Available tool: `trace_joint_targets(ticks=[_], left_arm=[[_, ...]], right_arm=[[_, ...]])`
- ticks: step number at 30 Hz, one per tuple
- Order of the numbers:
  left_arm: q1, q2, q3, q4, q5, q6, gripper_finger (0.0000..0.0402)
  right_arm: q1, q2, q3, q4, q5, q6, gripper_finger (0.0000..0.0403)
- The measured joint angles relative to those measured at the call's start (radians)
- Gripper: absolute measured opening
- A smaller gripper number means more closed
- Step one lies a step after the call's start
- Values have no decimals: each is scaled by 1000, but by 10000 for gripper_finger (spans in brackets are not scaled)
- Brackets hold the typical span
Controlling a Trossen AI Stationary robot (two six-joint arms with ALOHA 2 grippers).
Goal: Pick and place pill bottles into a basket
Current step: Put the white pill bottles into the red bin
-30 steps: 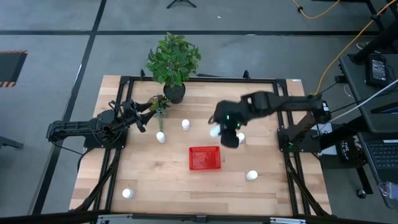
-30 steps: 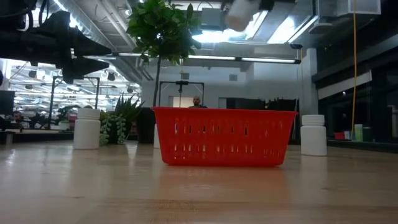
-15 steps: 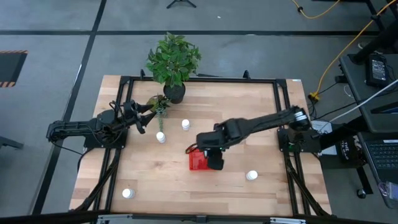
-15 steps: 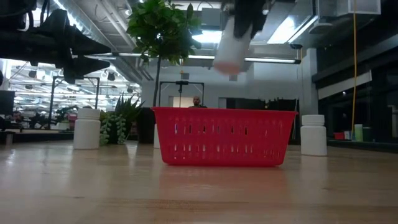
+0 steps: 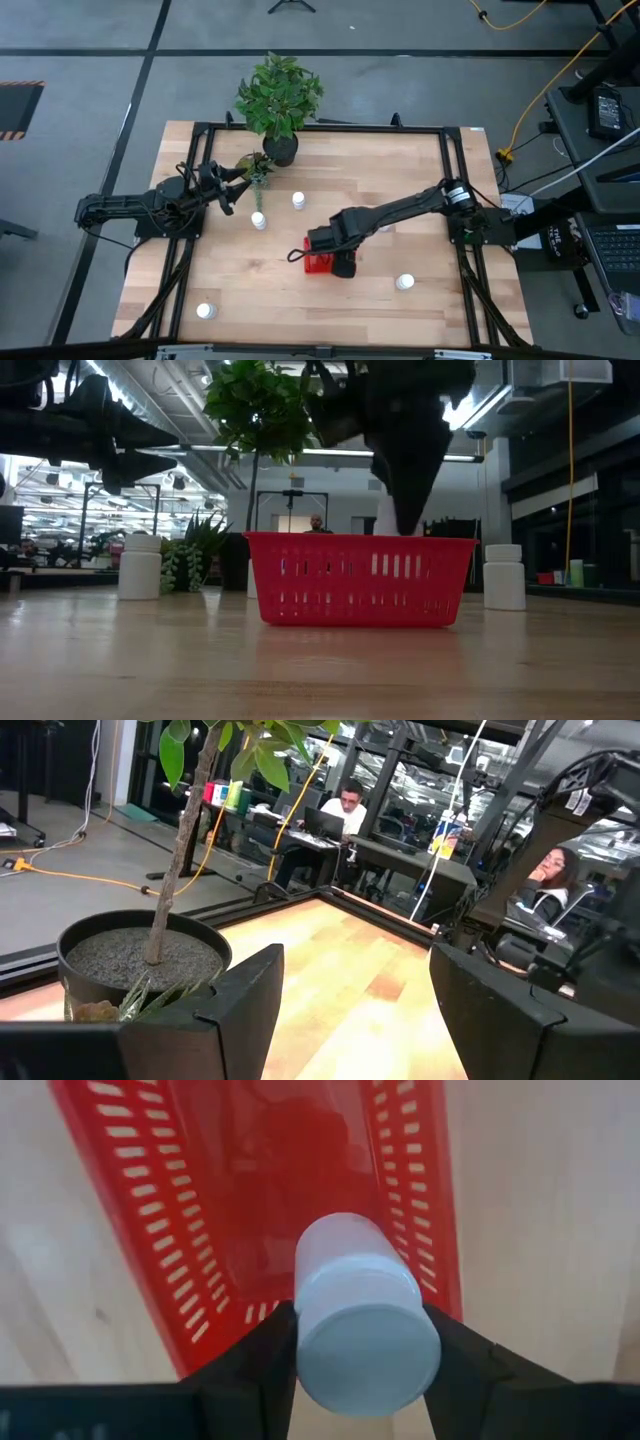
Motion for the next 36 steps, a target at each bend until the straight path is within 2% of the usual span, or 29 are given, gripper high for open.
trace_joint_targets(ticks=[10, 18, 25, 36], left_arm=[[0, 0, 0, 0, 0, 26, 246], [0, 0, 0, 1, 0, 18, 246], [0, 0, 0, 1, 21, 17, 246], [0, 0, 0, 1, 29, 16, 246]], right_arm=[[-19, -1, -44, 74, 7, -8, 159], [-45, -1, -44, 69, 9, -20, 159], [-49, 3, -45, 63, 16, -25, 208], [-49, 3, -45, 58, 16, -4, 211]])
